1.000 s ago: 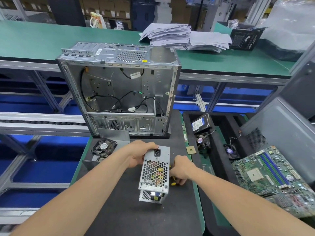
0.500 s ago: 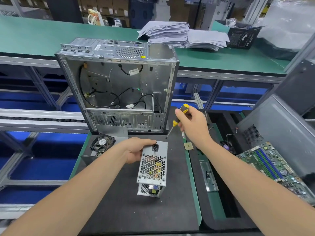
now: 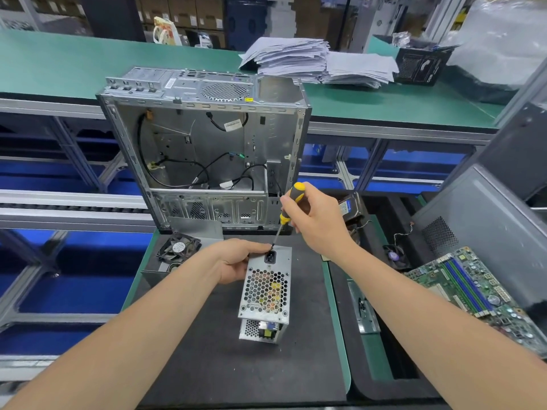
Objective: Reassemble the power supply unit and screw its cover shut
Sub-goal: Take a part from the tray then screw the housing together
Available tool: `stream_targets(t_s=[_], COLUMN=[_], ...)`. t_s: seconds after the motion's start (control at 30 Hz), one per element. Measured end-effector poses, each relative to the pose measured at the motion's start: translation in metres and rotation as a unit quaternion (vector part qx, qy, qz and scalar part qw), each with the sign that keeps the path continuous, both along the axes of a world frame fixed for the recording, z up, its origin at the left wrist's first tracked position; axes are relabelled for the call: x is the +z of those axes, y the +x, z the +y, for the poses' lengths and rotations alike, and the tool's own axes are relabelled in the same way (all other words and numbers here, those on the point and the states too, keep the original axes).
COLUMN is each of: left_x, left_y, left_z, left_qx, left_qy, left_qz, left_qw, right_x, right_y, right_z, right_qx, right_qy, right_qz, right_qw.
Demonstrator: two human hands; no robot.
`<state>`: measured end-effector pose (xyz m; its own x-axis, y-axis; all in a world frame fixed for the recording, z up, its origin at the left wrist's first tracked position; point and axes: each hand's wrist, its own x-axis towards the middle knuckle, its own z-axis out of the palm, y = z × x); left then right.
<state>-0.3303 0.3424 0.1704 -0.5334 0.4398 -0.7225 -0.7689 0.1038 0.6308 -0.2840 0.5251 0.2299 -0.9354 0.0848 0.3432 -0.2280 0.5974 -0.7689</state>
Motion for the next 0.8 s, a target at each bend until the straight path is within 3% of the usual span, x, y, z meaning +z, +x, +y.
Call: stream_targets(t_s=[0.5,0.8], left_x=[0.0018,0.0008], left_y=[0.0012,0.0006], left_z=[0.0012,-0.0012], left_qx=[-0.003,-0.009], left_qy=[0.006,0.010], left_qz=[0.007,0.016], left_qw=[1.000,1.000], right_x=[-0.0021,0.0020], right_y=[-0.0019,-0.0087], right_z=[0.0004,0.0061], right_qx=[0.010,0.117], right_qy=[-0.012,0.045], right_qz=[-0.012,-0.024], right_qw=[1.000,0.992])
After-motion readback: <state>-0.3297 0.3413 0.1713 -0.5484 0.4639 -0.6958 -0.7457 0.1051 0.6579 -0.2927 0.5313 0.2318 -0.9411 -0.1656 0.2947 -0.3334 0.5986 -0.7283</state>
